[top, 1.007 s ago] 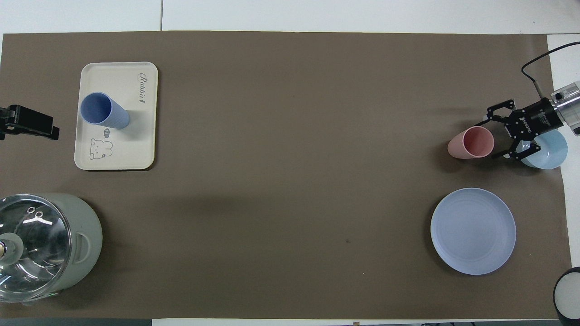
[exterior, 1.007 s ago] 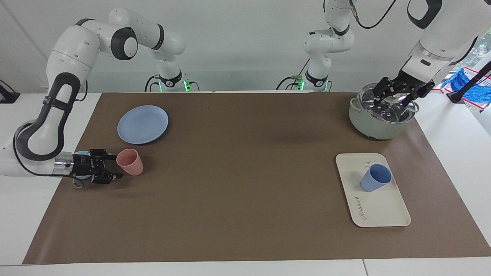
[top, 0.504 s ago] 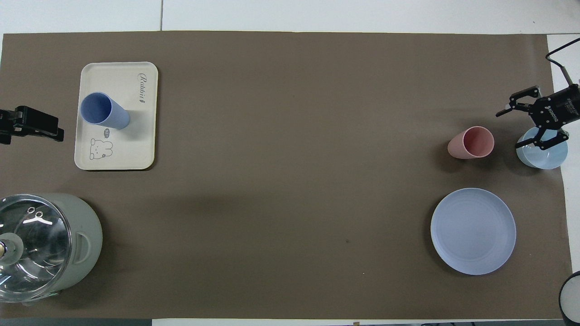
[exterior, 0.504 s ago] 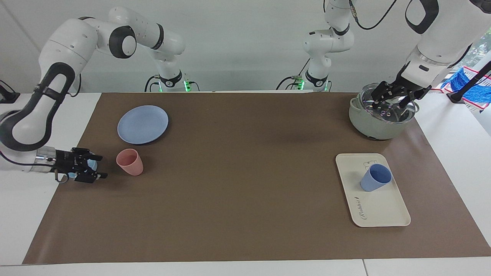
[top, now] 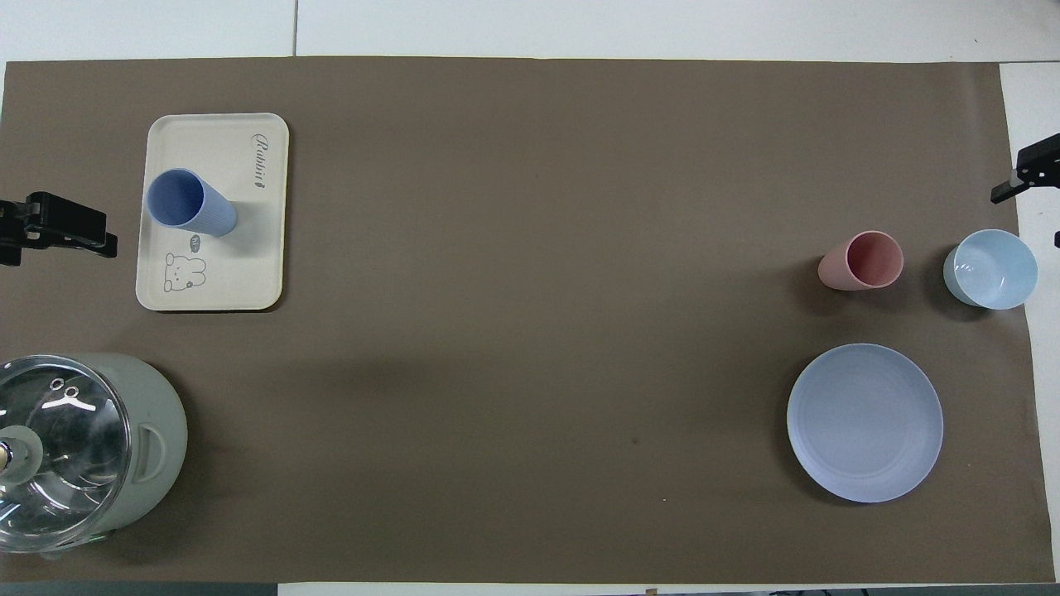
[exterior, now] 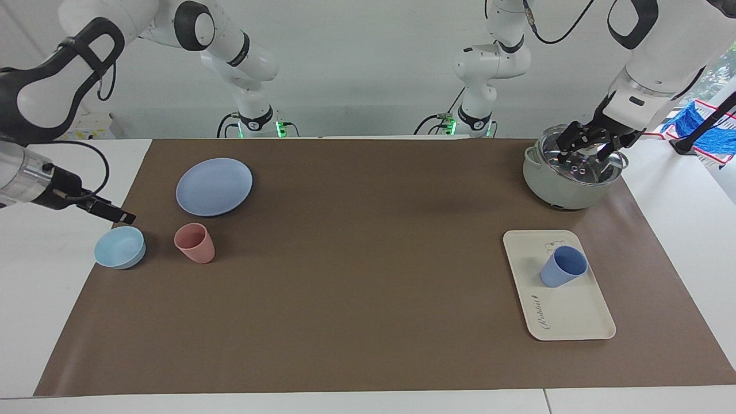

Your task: Place cup on tray

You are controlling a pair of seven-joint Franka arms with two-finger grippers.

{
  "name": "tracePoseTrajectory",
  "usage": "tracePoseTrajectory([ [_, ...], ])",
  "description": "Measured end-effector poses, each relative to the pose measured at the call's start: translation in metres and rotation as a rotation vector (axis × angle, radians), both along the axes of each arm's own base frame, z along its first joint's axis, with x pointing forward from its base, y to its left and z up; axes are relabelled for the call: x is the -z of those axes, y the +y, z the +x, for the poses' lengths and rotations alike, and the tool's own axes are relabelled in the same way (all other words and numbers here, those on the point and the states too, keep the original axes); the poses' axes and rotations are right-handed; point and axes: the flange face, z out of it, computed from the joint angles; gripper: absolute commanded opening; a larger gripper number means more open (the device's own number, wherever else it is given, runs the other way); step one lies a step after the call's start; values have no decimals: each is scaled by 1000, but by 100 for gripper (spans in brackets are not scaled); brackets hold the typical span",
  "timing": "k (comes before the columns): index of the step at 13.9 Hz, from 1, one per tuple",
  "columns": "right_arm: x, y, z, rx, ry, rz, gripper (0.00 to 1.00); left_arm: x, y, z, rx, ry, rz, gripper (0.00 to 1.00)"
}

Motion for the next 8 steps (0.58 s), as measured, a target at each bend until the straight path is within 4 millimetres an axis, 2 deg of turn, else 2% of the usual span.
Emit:
tracePoseTrajectory([
  [2,-20,17,-11,-28,0,9,100,-1,1,0,-6,-1,0,100],
  [6,-57,35,-27,-84,-56,11,100,-1,1,0,-6,-2,-1,100],
  [8,-75,47,-38,-176,-78,-35,100,-1,1,0,-6,-2,-1,100],
])
